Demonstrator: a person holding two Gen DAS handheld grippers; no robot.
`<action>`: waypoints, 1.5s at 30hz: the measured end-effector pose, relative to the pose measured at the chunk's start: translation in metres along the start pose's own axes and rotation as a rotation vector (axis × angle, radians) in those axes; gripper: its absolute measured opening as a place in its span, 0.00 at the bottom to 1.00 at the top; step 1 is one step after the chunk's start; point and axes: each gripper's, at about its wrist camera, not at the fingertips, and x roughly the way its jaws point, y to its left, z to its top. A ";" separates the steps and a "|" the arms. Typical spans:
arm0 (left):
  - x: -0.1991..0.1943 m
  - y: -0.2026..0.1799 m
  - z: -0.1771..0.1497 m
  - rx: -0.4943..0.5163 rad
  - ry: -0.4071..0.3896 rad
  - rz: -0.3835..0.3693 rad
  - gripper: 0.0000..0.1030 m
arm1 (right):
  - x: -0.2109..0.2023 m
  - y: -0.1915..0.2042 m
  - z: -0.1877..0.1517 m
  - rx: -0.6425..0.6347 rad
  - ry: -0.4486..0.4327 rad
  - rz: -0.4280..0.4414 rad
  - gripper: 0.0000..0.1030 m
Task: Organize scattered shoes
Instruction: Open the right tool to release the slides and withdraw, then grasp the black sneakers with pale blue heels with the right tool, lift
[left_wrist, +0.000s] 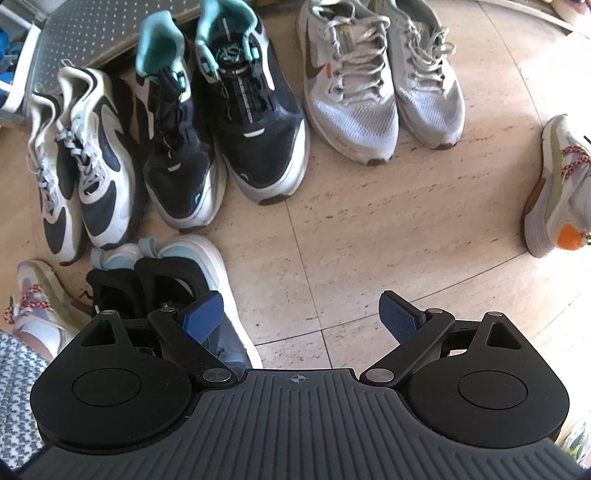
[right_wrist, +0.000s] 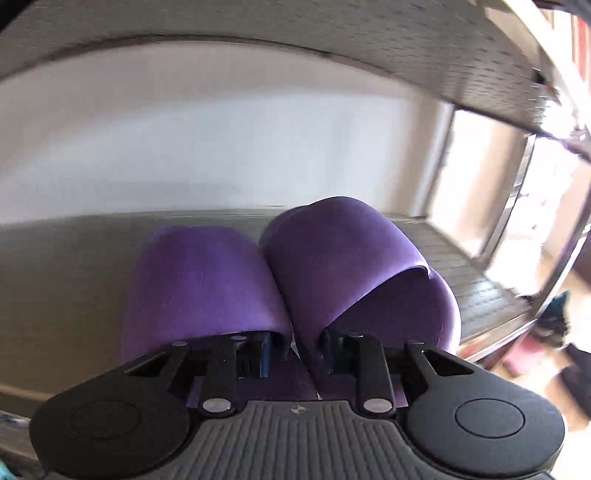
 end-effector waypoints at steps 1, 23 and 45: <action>0.003 0.000 0.001 -0.001 0.009 0.001 0.92 | 0.010 -0.011 0.002 0.023 -0.007 -0.028 0.26; -0.011 -0.013 0.012 0.045 -0.035 -0.013 0.92 | 0.026 -0.068 -0.018 0.264 0.031 -0.122 0.72; -0.126 0.179 -0.033 -0.420 -0.272 -0.052 0.92 | -0.192 0.283 -0.305 0.106 1.058 0.526 0.58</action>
